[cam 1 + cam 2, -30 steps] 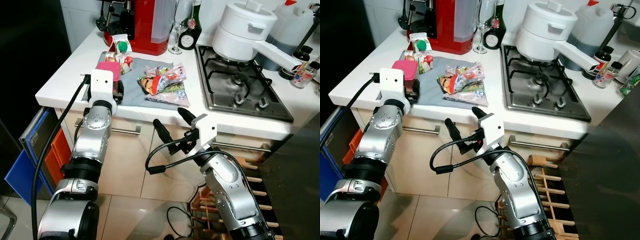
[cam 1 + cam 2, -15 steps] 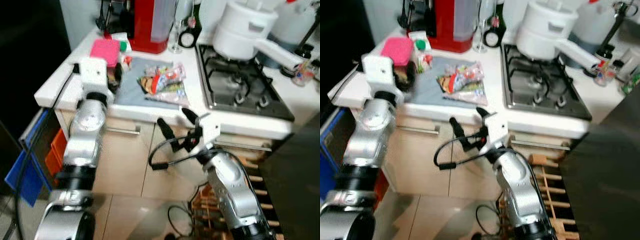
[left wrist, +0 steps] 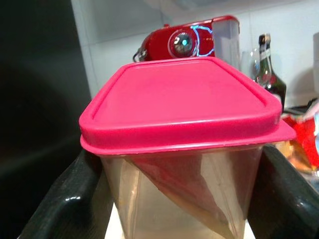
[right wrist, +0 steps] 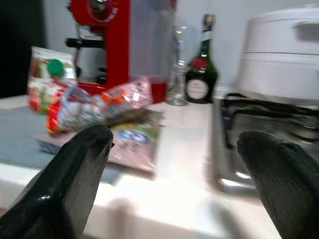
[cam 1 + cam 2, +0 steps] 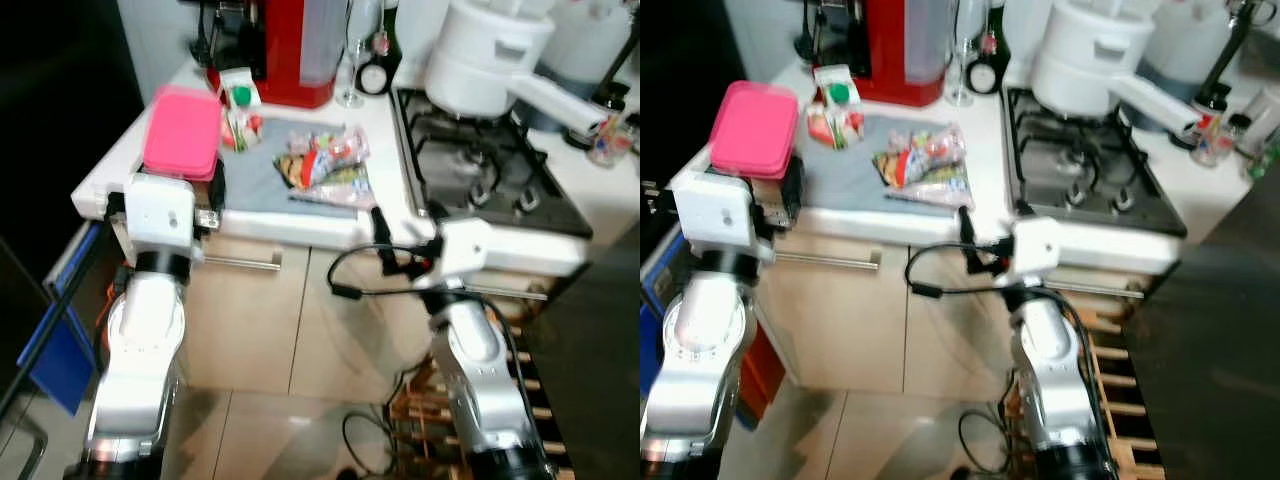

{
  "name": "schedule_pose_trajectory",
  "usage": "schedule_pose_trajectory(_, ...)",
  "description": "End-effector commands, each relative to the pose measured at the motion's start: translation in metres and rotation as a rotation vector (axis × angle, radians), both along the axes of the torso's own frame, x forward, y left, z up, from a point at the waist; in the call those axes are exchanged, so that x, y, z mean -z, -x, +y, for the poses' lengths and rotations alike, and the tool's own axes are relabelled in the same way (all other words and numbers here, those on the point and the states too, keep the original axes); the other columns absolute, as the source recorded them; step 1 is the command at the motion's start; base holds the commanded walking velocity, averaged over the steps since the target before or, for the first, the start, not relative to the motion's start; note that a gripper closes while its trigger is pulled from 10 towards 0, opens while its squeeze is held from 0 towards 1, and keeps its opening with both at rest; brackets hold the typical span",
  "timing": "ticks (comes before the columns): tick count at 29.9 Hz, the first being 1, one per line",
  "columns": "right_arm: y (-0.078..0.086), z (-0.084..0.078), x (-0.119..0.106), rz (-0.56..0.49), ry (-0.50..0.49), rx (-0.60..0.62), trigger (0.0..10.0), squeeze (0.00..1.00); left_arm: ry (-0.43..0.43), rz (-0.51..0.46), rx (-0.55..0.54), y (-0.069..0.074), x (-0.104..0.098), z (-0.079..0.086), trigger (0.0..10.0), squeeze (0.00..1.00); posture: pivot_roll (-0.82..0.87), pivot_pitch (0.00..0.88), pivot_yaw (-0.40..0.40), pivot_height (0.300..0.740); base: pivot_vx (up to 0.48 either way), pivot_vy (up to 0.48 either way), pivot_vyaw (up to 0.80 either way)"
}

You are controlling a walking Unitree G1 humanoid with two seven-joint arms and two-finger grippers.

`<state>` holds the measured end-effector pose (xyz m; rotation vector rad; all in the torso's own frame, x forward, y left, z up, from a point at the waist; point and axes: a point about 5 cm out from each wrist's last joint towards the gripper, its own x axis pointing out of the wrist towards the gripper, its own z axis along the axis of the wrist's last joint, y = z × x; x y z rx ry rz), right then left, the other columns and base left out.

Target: Restocking fridge

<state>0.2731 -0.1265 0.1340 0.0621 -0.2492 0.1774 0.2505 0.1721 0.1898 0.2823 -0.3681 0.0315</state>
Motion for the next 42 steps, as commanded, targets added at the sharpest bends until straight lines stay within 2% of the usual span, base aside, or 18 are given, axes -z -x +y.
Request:
schedule_pose_trajectory(1, 0.008, -0.012, -0.002, -0.025, 0.031, 0.041, 10.0, 0.0, 0.001, 0.013, 0.034, 0.01, 0.001, -0.002, 10.0, 0.0, 0.06, 0.0, -0.065, 0.74, 0.0, 0.0, 0.0)
schedule_pose_trajectory(3, 0.015, -0.018, 0.004, -0.008, 0.059, 0.057, 10.0, 0.0, 0.005, 0.077, 0.037, 0.018, 0.015, 0.002, 10.0, 0.0, 0.06, 0.0, -0.064, 0.74, 0.0, 0.0, 0.0)
schedule_pose_trajectory(6, 0.02, -0.025, 0.014, 0.022, 0.095, 0.074, 10.0, 0.0, 0.003, 0.188, 0.062, 0.02, 0.038, 0.001, 10.0, 0.0, 0.06, 0.0, -0.065, 0.74, 0.0, 0.0, 0.0)
schedule_pose_trajectory(7, 0.021, -0.029, 0.021, 0.049, 0.11, 0.091, 10.0, 0.0, -0.041, 0.19, 0.078, 0.013, 0.038, -0.001, 10.0, 0.0, 0.06, 0.0, -0.05, 0.74, 0.0, 0.0, 0.0)
schedule_pose_trajectory(8, 0.021, -0.029, 0.021, 0.049, 0.11, 0.091, 10.0, 0.0, -0.041, 0.19, 0.078, 0.013, 0.038, -0.001, 10.0, 0.0, 0.06, 0.0, -0.05, 0.74, 0.0, 0.0, 0.0)
schedule_pose_trajectory(10, 0.02, -0.028, 0.024, 0.06, 0.098, 0.105, 10.0, 0.0, -0.062, 0.188, 0.091, 0.002, 0.033, -0.002, 10.0, 0.0, 0.06, 0.0, -0.03, 0.74, 0.0, 0.0, 0.0)
schedule_pose_trajectory(13, 0.012, -0.02, 0.022, 0.047, 0.066, 0.113, 10.0, 0.0, -0.072, 0.184, 0.115, -0.006, 0.029, 0.001, 10.0, 0.0, 0.04, 0.0, 0.002, 0.74, 0.0, 0.0, 0.0)
schedule_pose_trajectory(18, 0.009, -0.015, 0.023, 0.057, 0.054, 0.093, 10.0, 0.0, -0.052, 0.189, 0.128, -0.01, 0.029, -0.001, 10.0, 0.0, 0.04, 0.0, 0.013, 0.74, 0.0, 0.0, 0.0)
schedule_pose_trajectory(22, 0.005, -0.014, 0.027, 0.087, 0.0, 0.111, 10.0, 0.0, 0.02, 0.21, 0.125, -0.016, 0.034, -0.005, 10.0, 0.0, 0.03, 0.0, 0.015, 0.74, 0.0, 0.0, 0.0)
schedule_pose_trajectory(42, -0.006, -0.012, 0.028, 0.088, 0.027, 0.064, 10.0, 0.0, 0.094, 0.202, 0.11, -0.025, 0.036, -0.013, 10.0, 0.0, 0.02, 0.0, -0.01, 0.74, 0.0, 0.0, 0.0)
